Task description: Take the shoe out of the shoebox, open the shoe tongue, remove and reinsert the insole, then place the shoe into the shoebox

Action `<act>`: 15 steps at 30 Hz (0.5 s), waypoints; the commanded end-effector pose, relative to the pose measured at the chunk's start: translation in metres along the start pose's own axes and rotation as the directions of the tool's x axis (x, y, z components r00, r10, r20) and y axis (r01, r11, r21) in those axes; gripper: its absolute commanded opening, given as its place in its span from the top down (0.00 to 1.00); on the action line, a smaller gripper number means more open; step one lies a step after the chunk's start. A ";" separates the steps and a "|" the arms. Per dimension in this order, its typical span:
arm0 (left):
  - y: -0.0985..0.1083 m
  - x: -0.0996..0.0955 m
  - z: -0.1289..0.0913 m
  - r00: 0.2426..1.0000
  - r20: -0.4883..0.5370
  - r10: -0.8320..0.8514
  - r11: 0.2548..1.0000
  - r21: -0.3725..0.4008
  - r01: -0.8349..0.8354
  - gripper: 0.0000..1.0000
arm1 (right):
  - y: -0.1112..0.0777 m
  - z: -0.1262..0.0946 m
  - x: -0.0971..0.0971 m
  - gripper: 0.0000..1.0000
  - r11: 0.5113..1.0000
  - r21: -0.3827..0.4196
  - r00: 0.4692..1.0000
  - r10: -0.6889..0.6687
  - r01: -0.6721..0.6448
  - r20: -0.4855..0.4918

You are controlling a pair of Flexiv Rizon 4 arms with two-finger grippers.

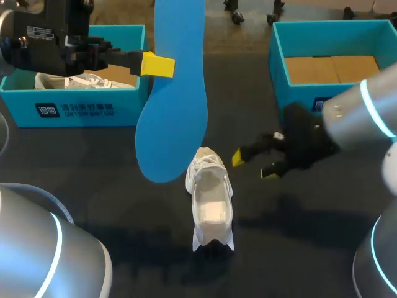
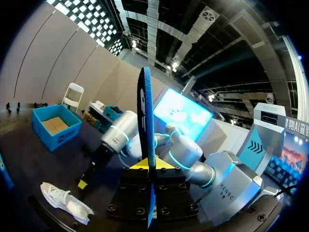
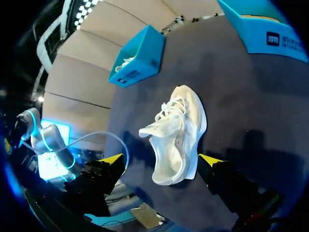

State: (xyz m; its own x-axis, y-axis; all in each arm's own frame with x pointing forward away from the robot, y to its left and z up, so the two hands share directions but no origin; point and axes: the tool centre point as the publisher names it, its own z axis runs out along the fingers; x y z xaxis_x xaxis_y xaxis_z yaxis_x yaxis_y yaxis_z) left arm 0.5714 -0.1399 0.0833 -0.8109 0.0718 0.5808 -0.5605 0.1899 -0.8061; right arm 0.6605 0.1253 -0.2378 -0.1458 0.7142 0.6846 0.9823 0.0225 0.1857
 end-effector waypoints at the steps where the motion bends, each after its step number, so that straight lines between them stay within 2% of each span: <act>1: 0.000 -0.001 0.001 1.000 0.000 -0.001 1.000 -0.001 0.001 1.00 | 0.008 -0.025 -0.006 0.00 0.999 0.030 0.982 -0.017 0.023 -0.186; 9: 0.000 -0.001 0.001 1.000 0.000 -0.001 1.000 -0.001 0.001 1.00 | 0.020 -0.031 0.002 0.00 0.997 0.023 0.961 -0.059 0.068 -0.270; 12: 0.000 -0.001 0.001 1.000 0.000 -0.001 1.000 -0.001 0.001 1.00 | 0.023 -0.036 0.006 0.00 0.994 0.010 0.931 -0.101 0.111 -0.351; 15: 0.000 -0.001 0.001 1.000 0.000 -0.001 1.000 -0.001 0.001 1.00 | 0.024 -0.037 0.007 0.00 0.993 0.012 0.929 -0.104 0.116 -0.354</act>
State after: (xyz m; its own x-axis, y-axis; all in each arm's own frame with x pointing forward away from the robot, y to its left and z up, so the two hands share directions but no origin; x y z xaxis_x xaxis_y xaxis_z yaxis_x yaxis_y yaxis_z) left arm 0.5714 -0.1398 0.0833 -0.8109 0.0718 0.5808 -0.5605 0.1899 -0.8061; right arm 0.6776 0.1069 -0.1984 -0.2796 0.4382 0.8543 0.9600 0.1142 0.2557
